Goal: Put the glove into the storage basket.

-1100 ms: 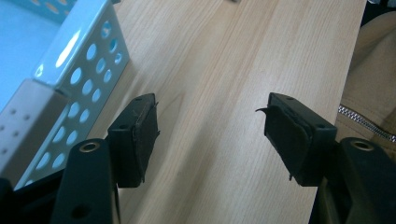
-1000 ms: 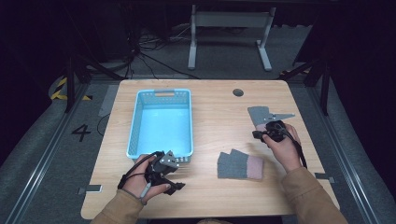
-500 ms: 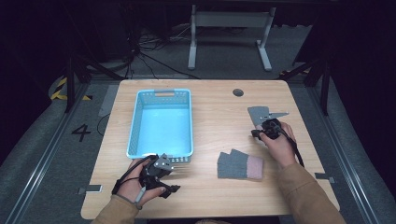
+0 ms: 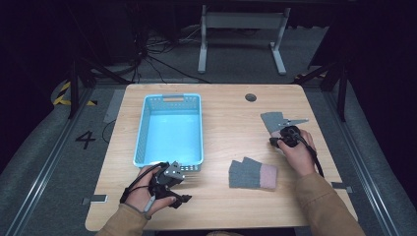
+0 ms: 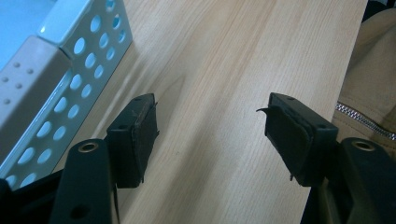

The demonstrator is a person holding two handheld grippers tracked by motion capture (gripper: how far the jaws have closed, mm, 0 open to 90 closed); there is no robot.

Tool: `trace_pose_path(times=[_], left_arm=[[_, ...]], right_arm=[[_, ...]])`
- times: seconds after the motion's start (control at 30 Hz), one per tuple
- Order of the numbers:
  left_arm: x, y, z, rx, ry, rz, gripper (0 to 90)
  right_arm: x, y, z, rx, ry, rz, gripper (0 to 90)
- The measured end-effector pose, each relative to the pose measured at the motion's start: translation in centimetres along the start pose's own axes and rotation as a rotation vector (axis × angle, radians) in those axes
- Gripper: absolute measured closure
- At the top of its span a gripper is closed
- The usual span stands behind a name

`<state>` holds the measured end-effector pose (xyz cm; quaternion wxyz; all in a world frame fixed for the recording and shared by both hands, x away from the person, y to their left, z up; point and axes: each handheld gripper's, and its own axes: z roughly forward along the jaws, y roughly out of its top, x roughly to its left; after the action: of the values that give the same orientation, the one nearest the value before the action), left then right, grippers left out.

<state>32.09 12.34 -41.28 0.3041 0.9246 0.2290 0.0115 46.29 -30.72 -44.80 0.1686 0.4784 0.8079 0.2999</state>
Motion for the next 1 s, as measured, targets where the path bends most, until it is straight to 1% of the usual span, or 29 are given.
trace_pose_path(times=[0.17, 0.23, 0.3, 0.47, 0.6, 0.67, 0.7, 0.87, 0.9, 0.93, 1.0], left_arm=[[0.1, 0.3, 0.2, 0.001, -0.006, 0.017, 35.2], [0.0, 0.4, 0.2, 0.003, -0.007, 0.012, 35.2], [0.1, 0.5, 0.2, 0.004, -0.010, 0.021, 35.2], [0.1, 0.5, 0.2, 0.006, -0.011, 0.022, 35.2], [0.1, 0.5, 0.2, 0.007, -0.012, 0.022, 35.1], [0.1, 0.6, 0.2, 0.008, -0.012, 0.021, 35.1], [0.1, 0.6, 0.2, 0.007, -0.011, 0.021, 35.2], [0.1, 0.6, 0.2, 0.006, -0.011, 0.022, 35.1], [0.1, 0.5, 0.2, -0.001, -0.012, 0.012, 35.1], [0.1, 0.5, 0.2, -0.001, -0.012, 0.012, 35.1], [0.2, 0.5, 0.2, -0.003, -0.011, 0.013, 35.1]], right_arm=[[-0.6, -0.4, -0.5, -0.003, -0.010, 0.016, 89.4], [-0.7, -0.5, -0.5, -0.002, -0.011, 0.019, 89.4], [-1.0, -0.6, -0.8, -0.001, -0.013, 0.026, 89.4], [-1.4, -0.9, -1.0, -0.005, -0.021, 0.037, 89.4], [-2.0, -1.2, -1.3, -0.003, -0.028, 0.056, 89.4], [-2.1, -1.2, -1.4, -0.004, -0.029, 0.056, 89.4], [-2.3, -1.3, -1.4, -0.004, -0.029, 0.065, 89.3], [-2.2, -1.2, -1.6, -0.011, -0.018, 0.064, 86.7], [-2.1, -1.1, -1.9, -0.026, 0.010, 0.074, 85.2], [-2.1, -1.1, -1.9, -0.026, 0.010, 0.074, 85.2], [-2.0, -0.7, -2.3, -0.043, 0.015, 0.074, 83.0]])
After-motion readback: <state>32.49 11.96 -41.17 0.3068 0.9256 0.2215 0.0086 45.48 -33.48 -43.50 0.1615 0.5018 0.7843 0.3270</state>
